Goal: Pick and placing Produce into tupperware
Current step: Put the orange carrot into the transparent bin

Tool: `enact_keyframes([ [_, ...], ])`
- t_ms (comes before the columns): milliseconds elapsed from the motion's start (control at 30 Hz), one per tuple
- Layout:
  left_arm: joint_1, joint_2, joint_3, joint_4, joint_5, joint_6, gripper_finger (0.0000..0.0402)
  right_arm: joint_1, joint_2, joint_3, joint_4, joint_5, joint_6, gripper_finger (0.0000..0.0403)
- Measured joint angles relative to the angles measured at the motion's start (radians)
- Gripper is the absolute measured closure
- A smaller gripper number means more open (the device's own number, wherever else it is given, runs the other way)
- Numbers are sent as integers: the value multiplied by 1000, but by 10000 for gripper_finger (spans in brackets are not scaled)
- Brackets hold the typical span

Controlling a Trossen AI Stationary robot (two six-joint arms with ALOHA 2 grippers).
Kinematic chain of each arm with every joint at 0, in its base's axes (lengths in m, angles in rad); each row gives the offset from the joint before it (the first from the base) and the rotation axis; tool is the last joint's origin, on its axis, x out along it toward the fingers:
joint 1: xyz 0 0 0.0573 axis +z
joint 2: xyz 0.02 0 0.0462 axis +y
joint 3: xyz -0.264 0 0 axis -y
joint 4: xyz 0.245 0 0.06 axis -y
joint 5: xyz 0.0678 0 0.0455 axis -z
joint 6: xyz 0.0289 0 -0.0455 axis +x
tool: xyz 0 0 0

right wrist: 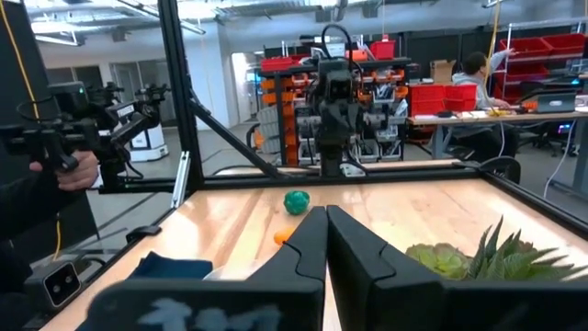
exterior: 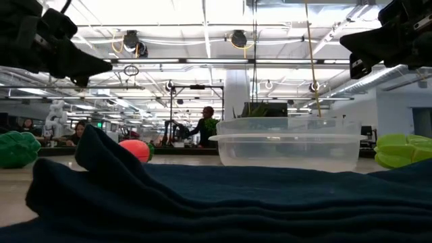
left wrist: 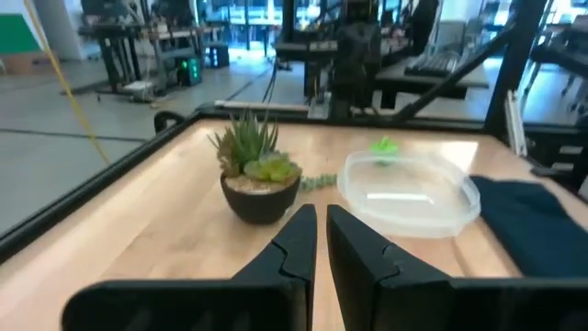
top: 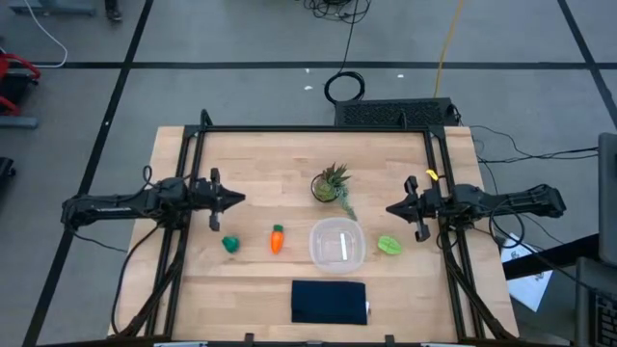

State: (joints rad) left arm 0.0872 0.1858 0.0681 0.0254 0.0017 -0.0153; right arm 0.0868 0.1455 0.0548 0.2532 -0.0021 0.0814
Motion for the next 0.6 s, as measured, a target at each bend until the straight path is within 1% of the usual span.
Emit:
enact_keyframes([
  [200,-19,136,21,104,31,44,371,0,0,0,22,0,0,403],
  [400,-57,295,97,105,25,67,371,0,0,0,21,0,0,403],
  [600,-73,408,183,107,24,65,371,0,0,0,21,0,0,403],
])
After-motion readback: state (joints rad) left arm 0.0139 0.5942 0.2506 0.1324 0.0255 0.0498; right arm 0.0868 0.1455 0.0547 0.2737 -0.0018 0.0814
